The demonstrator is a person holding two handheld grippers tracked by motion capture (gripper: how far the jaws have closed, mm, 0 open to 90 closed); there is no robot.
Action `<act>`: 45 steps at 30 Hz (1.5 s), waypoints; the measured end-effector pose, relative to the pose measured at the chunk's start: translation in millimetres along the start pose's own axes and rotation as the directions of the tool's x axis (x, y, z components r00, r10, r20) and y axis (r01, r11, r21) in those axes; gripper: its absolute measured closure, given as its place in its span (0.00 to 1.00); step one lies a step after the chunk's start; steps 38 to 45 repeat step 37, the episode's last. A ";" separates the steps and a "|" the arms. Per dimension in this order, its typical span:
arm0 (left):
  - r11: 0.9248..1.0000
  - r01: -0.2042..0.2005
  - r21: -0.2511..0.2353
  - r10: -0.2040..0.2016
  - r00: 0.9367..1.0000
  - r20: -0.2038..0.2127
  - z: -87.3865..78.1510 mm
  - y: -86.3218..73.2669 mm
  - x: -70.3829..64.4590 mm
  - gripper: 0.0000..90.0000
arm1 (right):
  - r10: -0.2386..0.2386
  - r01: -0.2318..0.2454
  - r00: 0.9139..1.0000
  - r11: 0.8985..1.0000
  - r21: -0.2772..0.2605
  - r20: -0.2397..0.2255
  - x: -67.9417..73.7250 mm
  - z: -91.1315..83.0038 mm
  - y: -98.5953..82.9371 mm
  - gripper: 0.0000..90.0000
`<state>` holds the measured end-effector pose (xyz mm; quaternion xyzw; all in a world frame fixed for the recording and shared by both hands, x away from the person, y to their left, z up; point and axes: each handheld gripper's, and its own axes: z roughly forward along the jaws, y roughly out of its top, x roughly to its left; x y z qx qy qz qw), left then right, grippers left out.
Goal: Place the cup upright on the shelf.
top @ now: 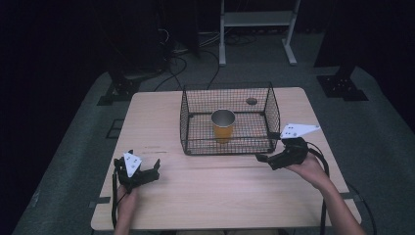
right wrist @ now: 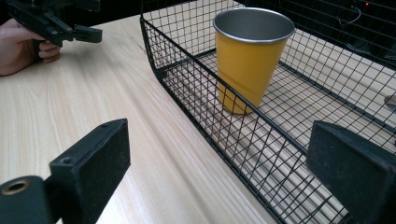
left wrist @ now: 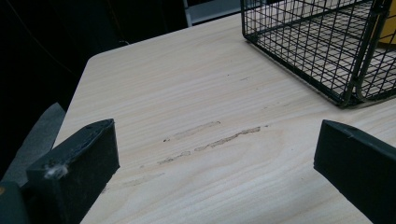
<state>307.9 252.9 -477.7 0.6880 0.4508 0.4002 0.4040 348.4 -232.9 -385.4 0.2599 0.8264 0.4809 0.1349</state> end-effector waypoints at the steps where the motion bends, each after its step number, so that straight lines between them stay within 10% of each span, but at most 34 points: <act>1: 1.000 0.000 0.000 0.000 1.000 0.000 0.0 0.0 0.0 0.00 | 0.000 0.000 1.000 1.000 0.001 0.002 0.6 -0.5 -0.9 0.06; 45: 1.000 0.003 0.000 -0.003 1.000 -0.008 -0.2 -0.1 -0.1 0.00 | 0.120 -0.115 0.991 0.990 -0.082 0.051 19.6 -42.9 -73.7 0.06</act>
